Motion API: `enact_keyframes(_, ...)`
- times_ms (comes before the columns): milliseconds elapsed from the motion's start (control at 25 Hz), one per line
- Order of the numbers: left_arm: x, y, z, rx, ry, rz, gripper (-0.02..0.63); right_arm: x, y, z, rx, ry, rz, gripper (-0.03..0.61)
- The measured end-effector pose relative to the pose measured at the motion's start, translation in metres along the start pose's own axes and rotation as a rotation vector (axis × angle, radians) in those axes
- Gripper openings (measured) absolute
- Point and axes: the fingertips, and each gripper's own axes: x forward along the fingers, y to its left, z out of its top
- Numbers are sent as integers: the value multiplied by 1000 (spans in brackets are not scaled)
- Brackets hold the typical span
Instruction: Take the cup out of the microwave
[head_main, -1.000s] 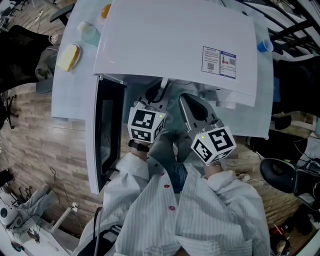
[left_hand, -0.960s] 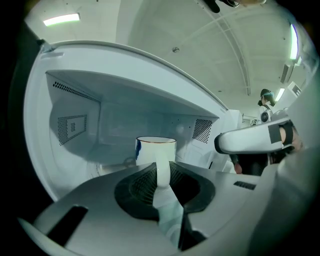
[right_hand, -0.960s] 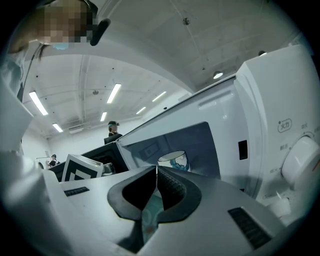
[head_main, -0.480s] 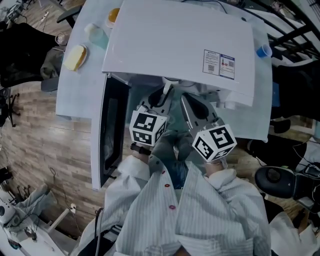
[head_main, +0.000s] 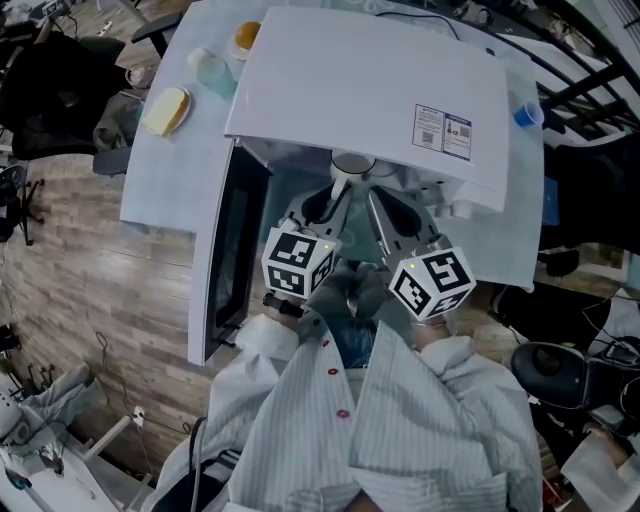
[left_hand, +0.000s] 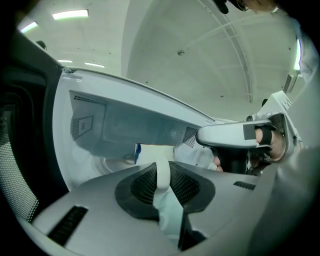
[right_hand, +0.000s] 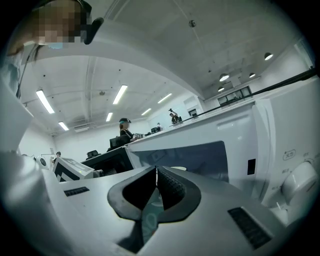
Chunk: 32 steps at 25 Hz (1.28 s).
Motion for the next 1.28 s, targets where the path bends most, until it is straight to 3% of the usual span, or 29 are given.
enact_keyframes(520,-40,-22,4,-15,-4,-39,69,-7,14,13,-45,-17,31,37)
enact_keyframes(1280,-94,-48,65,30,-150,-90,69,-37,32,42,-76,-87,44,37)
